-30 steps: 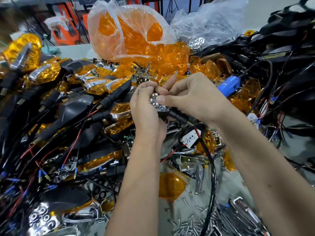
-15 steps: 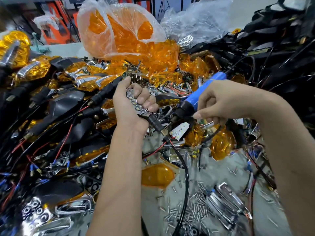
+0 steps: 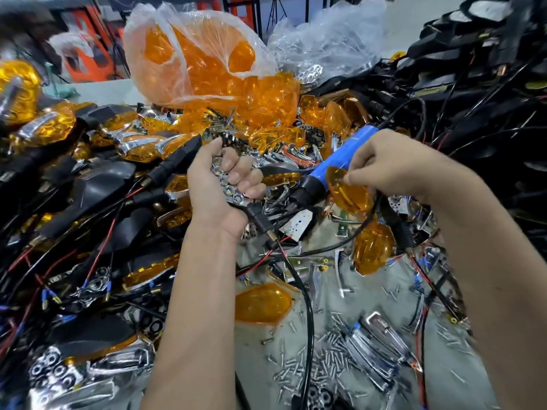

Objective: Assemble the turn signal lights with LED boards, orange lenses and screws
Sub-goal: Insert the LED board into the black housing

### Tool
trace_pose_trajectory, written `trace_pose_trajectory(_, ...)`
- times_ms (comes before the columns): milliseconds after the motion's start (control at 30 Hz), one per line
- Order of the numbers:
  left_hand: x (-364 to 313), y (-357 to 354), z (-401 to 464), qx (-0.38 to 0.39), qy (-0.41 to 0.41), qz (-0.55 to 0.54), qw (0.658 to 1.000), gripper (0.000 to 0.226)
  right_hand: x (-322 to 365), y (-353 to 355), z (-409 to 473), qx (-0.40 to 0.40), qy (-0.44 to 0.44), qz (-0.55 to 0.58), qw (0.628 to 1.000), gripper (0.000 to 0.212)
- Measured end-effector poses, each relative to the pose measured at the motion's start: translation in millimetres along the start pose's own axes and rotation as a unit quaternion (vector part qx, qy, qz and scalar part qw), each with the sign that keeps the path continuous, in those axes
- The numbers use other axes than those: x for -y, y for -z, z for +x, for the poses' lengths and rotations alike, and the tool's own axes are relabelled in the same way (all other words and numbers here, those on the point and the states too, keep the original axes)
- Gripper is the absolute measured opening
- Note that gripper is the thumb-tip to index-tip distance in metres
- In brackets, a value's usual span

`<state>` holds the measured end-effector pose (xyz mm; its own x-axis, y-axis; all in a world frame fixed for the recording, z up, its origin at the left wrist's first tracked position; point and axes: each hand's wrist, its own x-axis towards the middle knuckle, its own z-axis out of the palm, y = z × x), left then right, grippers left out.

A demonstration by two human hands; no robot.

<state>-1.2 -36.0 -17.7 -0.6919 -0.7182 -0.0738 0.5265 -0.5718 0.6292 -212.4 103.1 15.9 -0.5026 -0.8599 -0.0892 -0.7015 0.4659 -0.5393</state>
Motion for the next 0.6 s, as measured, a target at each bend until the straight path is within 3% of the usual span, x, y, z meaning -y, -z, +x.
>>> trace_pose_trajectory(133, -1, 3, 0, 0.006, 0.003, -0.004, 1.000, 0.048, 2, 1, 2, -0.042, 0.033, 0.108, 0.993, 0.012)
trace_pose_trajectory(400, 6, -1, 2, -0.006, 0.018, 0.010, 1.000, 0.049, 22, -18, 1, -0.007, 0.107, 0.257, 0.960, 0.008)
trace_pose_trajectory(500, 14, -7, 3, -0.022, 0.021, 0.001, 1.000, 0.050, 37, -26, 4, 0.049, 0.109, 0.384, 0.915, 0.022)
trace_pose_trajectory(600, 19, -10, 5, -0.043, 0.027, -0.019, 0.999, 0.050, 56, -37, 8, 0.048, 0.142, 0.453, 0.879, 0.015)
